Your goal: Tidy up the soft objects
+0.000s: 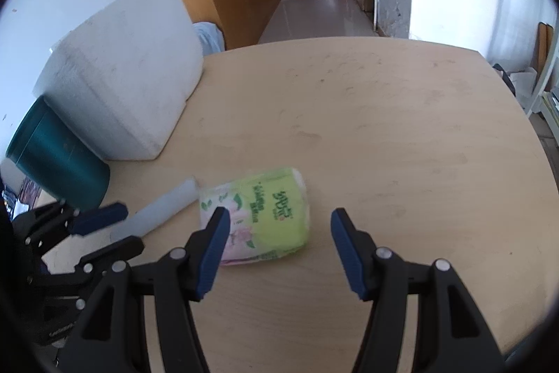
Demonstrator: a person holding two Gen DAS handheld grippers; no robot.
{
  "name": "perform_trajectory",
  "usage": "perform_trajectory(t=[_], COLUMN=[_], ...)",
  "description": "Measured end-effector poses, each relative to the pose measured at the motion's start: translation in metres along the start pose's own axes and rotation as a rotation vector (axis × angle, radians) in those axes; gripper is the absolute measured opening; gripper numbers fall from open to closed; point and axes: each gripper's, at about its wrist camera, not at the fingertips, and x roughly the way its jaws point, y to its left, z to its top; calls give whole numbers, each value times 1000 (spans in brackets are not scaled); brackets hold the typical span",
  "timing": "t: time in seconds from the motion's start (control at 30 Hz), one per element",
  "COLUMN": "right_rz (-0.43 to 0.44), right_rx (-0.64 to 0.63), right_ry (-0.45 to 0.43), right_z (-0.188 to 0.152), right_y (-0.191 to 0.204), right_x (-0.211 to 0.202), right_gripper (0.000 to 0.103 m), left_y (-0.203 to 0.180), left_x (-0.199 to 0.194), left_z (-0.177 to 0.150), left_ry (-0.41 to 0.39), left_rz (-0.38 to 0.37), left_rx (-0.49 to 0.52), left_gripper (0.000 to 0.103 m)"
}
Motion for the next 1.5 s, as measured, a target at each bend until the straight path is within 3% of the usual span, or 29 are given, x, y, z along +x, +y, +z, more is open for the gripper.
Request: perform_trajectory(t=[0.07,0.17,0.5,0.77,0.93,1.0,1.13,1.33,1.5], right_rz=[-2,-16,-80,-60,-51,-39,-28,-34,-17], right_rx=[-27,-65,-143,-155,-167,-158,-138,-116,-102], right_ry=[3,11,12,22,11,4,-8,-11,-21], right_z=[-1,-2,-4,-3,-3,-2,-1,-1,-2], right_y=[5,13,20,25,30,29,26,23,22], right_x=[2,6,12,18,23,23,22,19,15], right_gripper=[64,64,68,72,72,66,42,20,16], left_y=[2,4,6,8,11,14,15,19,19], left_x=[2,6,19,21,23,23,23,24,19], left_z=[0,-1,-4,-5,-5,-5,-4,-3,-5], left_ry=[-3,4,36,35,33,31,30,28,15], left_rz=[10,2,-19,-15,-5,-6,-13,-16,-17], left_rx=[-9,-23,-54,-57,-73,-85,-90,-95,-95], left_gripper=[44,46,46,45,32,28,26,20,16])
